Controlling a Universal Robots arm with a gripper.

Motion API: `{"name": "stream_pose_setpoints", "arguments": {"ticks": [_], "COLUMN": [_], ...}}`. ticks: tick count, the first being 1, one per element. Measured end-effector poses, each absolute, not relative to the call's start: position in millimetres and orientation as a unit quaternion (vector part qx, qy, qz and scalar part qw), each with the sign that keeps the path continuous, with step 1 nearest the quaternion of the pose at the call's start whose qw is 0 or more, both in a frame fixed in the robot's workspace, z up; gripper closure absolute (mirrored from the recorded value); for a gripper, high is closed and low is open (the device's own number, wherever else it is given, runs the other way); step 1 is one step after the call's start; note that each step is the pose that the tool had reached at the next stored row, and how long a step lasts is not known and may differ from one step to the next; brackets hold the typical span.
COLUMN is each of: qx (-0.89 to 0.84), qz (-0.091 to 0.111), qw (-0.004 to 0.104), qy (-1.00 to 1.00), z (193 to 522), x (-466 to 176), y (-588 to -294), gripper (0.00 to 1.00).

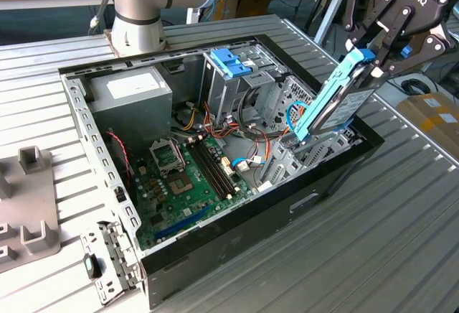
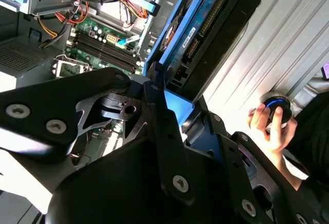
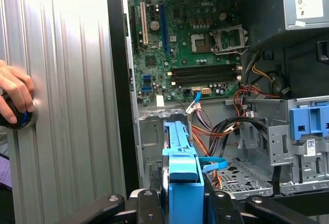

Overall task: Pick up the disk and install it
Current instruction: 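Pick up the disk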

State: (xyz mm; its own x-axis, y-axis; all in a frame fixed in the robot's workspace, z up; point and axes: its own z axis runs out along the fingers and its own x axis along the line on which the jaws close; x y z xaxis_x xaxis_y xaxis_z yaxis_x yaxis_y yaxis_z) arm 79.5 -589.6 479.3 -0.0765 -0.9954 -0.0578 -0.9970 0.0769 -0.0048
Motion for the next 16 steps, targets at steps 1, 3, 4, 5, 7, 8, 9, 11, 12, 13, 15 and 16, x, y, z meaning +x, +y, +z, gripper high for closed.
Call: {"name": "stream_pose_setpoints", "arguments": {"ticks": [1, 3, 4, 5, 7, 8, 9, 11, 12, 13, 15, 16], "qx": [-0.679, -0.679, -0.679, -0.679, -0.679, -0.679, -0.679, -0.679, -0.679, -0.679, -0.679, -0.679], "qz": [0.018, 0.018, 0.018, 0.018, 0.018, 0.018, 0.018, 0.018, 0.018, 0.018, 0.018, 0.018], "qw": [0.023, 0.023, 0.023, 0.023, 0.023, 0.023, 0.023, 0.023, 0.023, 0.023, 0.023, 0.023], "qy": [0.733, 0.733, 0.733, 0.733, 0.733, 0.733, 0.733, 0.733, 0.733, 0.733, 0.733, 0.733], "z": [479, 479, 479, 479, 479, 479, 479, 479, 479, 479, 479, 479], "x": [80, 85, 87, 88, 89, 90, 91, 92, 92, 93, 94, 95], "y": [-590, -590, -590, -590, -590, -590, -590, -590, -590, -590, -590, -590], "gripper": [0.63, 0.63, 0.63, 0.63, 0.63, 0.63, 0.63, 0.63, 0.63, 0.63, 0.63, 0.63]}}
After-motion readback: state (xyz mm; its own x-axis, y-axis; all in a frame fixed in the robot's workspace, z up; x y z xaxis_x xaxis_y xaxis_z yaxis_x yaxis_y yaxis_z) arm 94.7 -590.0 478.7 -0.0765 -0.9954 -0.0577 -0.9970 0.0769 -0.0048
